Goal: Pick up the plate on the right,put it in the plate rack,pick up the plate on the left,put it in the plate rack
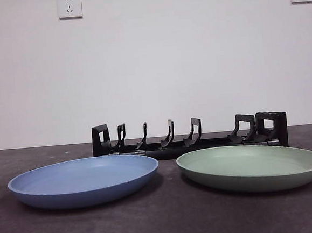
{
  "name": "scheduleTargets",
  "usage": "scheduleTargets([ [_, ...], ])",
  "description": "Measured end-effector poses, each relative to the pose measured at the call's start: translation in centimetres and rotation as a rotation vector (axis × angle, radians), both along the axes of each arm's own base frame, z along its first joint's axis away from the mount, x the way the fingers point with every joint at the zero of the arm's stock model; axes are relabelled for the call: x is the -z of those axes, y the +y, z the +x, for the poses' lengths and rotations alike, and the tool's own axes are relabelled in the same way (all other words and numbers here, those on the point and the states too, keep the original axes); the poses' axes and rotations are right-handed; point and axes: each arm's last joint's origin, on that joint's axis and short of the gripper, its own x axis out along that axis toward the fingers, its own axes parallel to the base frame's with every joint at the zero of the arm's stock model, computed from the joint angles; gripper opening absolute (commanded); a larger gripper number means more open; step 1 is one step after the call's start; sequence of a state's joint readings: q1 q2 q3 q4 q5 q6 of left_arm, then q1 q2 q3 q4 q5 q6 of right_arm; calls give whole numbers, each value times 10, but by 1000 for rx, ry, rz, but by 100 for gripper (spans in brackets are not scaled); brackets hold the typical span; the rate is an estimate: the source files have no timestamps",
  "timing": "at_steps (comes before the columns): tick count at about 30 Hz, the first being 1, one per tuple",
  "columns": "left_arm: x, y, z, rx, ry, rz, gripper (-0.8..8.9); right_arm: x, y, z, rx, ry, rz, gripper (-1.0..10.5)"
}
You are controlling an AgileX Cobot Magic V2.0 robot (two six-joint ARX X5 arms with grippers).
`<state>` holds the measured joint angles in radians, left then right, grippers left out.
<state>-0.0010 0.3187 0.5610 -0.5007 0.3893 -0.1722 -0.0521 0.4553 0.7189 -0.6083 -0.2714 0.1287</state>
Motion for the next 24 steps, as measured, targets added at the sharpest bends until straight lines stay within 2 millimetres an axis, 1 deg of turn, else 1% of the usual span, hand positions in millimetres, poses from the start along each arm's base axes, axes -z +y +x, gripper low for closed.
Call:
scheduleTargets([
  [4,-23,-2,5,69,67,20,-6,-24,1,7,-70,109,-71,-12],
  [8,-41,-3,11,134,131,42,-6,-38,1,15,-132,224,-107,-12],
  [13,-55,-4,17,182,200,77,-6,-42,1,25,-181,323,-114,-11],
  [17,-57,-4,21,192,206,95,3,-39,1,30,-193,350,-118,7],
  [18,-57,-4,23,193,213,95,50,-39,1,30,-193,350,-118,37],
  [19,-56,-4,24,194,220,95,191,-40,1,30,-194,347,-118,157],
  [20,-56,-4,26,195,226,94,398,-40,1,30,-193,345,-118,329],
  [21,-55,-4,27,196,230,94,585,-40,1,30,-193,346,-118,491],
  [22,-55,-4,28,196,234,94,674,-40,1,30,-193,345,-117,637],
  [23,-54,-4,29,202,238,91,674,-40,1,30,-191,347,-114,670],
  [24,-54,-4,30,218,241,83,674,-40,1,30,-191,350,-110,667],
])
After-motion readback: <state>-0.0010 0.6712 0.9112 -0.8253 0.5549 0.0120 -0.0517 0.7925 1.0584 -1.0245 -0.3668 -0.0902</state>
